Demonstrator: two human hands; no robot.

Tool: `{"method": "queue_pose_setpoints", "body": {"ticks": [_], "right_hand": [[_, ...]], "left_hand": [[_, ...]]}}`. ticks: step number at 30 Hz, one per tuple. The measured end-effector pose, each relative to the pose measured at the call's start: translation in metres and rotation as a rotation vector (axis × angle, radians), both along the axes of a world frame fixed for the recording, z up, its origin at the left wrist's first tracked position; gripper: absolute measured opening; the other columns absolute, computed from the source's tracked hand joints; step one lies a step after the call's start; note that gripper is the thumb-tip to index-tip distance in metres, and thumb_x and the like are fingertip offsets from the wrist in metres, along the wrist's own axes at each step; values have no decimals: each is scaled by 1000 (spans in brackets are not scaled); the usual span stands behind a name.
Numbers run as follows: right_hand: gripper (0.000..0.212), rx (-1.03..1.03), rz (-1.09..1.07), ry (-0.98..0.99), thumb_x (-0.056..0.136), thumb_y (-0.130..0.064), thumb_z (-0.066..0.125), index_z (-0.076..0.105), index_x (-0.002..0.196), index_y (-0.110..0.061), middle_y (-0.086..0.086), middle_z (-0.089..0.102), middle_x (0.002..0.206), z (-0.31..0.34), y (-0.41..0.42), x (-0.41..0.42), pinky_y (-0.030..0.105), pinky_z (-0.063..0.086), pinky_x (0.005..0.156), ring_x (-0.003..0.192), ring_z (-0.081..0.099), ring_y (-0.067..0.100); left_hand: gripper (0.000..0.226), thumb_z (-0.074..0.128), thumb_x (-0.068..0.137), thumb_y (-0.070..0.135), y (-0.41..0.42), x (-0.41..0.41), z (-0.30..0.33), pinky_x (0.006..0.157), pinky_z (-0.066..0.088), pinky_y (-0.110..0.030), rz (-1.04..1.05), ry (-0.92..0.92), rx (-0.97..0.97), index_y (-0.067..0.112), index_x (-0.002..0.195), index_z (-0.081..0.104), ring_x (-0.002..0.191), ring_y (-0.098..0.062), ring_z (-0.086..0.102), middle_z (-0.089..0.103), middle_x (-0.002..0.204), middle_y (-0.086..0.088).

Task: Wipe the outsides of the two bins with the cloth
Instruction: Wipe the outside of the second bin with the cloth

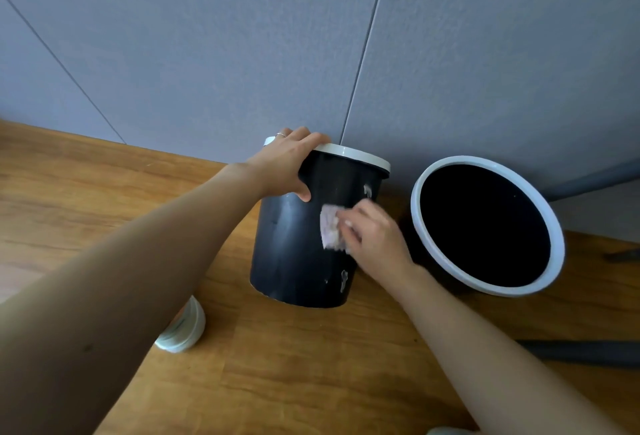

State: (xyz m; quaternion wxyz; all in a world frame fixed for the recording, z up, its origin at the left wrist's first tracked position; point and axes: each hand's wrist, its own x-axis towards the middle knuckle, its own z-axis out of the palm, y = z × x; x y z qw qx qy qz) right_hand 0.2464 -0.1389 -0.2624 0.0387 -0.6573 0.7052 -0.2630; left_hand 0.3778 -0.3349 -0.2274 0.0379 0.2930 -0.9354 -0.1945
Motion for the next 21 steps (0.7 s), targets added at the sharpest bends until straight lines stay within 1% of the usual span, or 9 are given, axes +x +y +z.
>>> {"method": "queue_pose_setpoints", "body": {"ticks": [4,7,9,11,14,16,18,20,21], "right_hand": [[15,48,156,9,88,-4,61,72,99,-6,6,58,88,-10,25,5,36,53,65,80,55,20],[16,5,15,6,89,-6,61,72,100,-6,8,57,88,-2,1,-6,41,51,66,80,55,25],[17,-22,-99,-8,91,-10,59,71,102,-7,10,57,90,7,-18,-13,41,50,69,82,56,28],[17,-17,-132,-19,93,-12,58,70,104,-7,10,57,92,11,-27,-14,41,50,70,84,56,27],[17,19,-122,-37,93,-12,57,68,106,-8,8,57,96,1,-12,-5,37,50,74,87,56,24],[16,101,-51,-15,94,-14,56,68,104,-10,6,57,97,-15,13,7,36,50,75,87,54,21],[11,185,84,44,90,-12,60,68,98,-12,5,59,92,-25,41,22,35,53,70,83,56,20],[13,207,214,84,81,-6,72,68,92,-13,2,60,85,-29,59,28,26,54,63,76,57,15],[15,200,240,93,80,-5,73,68,92,-13,2,60,85,-29,58,25,24,54,63,76,57,14]], "left_hand": [[98,91,53,31,1,0,0,91,40,-40,-8,-4,-4,31,134,36,110,-27,39,45,119,1],[98,91,52,29,1,2,0,91,38,-38,7,2,0,29,135,37,109,-29,40,45,117,0],[100,91,51,29,1,3,1,92,38,-40,12,-1,-4,29,135,37,109,-30,40,45,117,-1],[101,91,51,29,1,3,1,94,39,-41,17,-4,-2,29,136,37,110,-30,40,45,118,-1],[99,90,52,29,0,3,2,96,39,-43,21,-7,3,29,135,37,110,-30,40,45,117,-1],[98,90,53,28,-1,4,1,95,39,-41,28,-2,13,29,135,37,110,-29,40,45,117,0],[97,90,54,28,-4,4,0,93,37,-37,29,5,16,29,135,37,110,-29,39,44,117,0],[97,90,54,29,-5,4,-1,90,35,-35,29,6,15,30,135,37,110,-28,39,44,118,1],[97,90,54,29,-5,4,-1,91,36,-36,34,6,17,30,135,37,111,-28,39,44,118,1]]}}
